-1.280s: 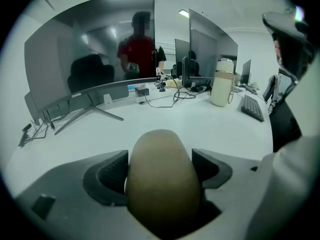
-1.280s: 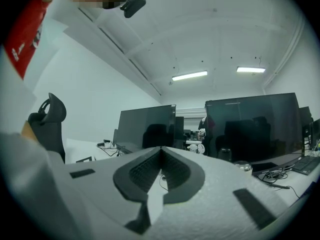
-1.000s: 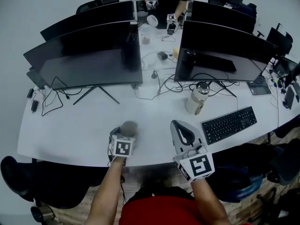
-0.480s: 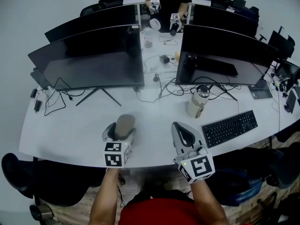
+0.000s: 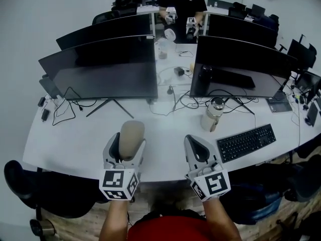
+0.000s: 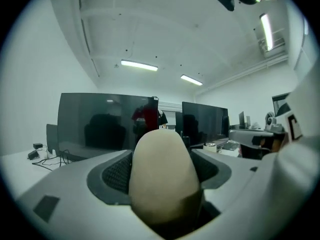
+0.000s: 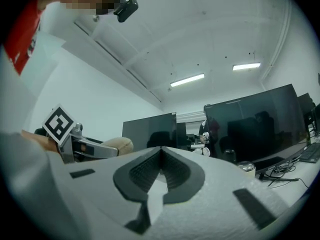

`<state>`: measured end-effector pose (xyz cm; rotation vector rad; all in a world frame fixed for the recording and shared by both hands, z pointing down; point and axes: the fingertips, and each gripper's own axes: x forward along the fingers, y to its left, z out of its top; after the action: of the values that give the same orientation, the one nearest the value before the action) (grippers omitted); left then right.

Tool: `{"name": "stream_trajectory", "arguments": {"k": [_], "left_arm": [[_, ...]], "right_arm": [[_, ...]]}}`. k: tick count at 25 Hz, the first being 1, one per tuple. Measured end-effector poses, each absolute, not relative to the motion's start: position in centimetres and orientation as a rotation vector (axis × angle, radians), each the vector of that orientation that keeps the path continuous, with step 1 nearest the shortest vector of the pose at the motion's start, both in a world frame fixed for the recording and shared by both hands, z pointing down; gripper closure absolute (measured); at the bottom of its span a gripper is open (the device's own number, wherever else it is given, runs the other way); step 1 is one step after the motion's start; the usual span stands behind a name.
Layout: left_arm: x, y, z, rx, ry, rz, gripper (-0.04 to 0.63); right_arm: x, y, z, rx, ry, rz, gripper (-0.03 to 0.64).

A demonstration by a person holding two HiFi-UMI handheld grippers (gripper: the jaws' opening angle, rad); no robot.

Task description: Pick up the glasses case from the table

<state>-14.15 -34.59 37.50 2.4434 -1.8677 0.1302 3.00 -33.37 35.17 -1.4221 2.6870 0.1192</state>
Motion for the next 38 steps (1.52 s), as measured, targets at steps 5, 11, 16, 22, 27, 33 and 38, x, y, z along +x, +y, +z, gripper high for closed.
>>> {"name": "stream_trajectory", "arguments": {"k": [5, 11, 16, 22, 27, 33, 38], "left_arm": [[-14.7, -32.6, 35.0, 2.474, -1.919, 0.042, 0.232], [-15.2, -31.8, 34.0, 2.485, -1.930, 0.011, 0.232], [-15.3, -31.7, 33.8, 2.478, -1.930, -0.014, 0.232], [-15.2, -31.8, 34.0, 2.491, -1.921, -0.024, 0.232], [-14.7, -31.5, 33.5, 2.486, -1.915, -0.022, 0.232], [-14.7, -31.3, 33.4, 2.501, -1.919, -0.030, 0.232], [-14.7, -31.0, 33.3, 2.498, -1.921, -0.031, 0.232]], "right_arm": [[3.0, -32.5, 33.4, -1.399, 2.648, 0.155, 0.614], [2.2, -31.8, 32.5, -1.379, 2.643, 0.209, 0.614], [2.0, -31.7, 33.1, -1.400, 2.668, 0.215, 0.615], [2.2, -31.6, 33.2, -1.414, 2.670, 0.225, 0.615], [2.1, -31.3, 33.0, -1.413, 2.671, 0.236, 0.615], [2.0, -30.9, 32.7, -1.399, 2.666, 0.245, 0.615], [1.9, -30.7, 32.5, -1.394, 2.665, 0.251, 0.615]]}}
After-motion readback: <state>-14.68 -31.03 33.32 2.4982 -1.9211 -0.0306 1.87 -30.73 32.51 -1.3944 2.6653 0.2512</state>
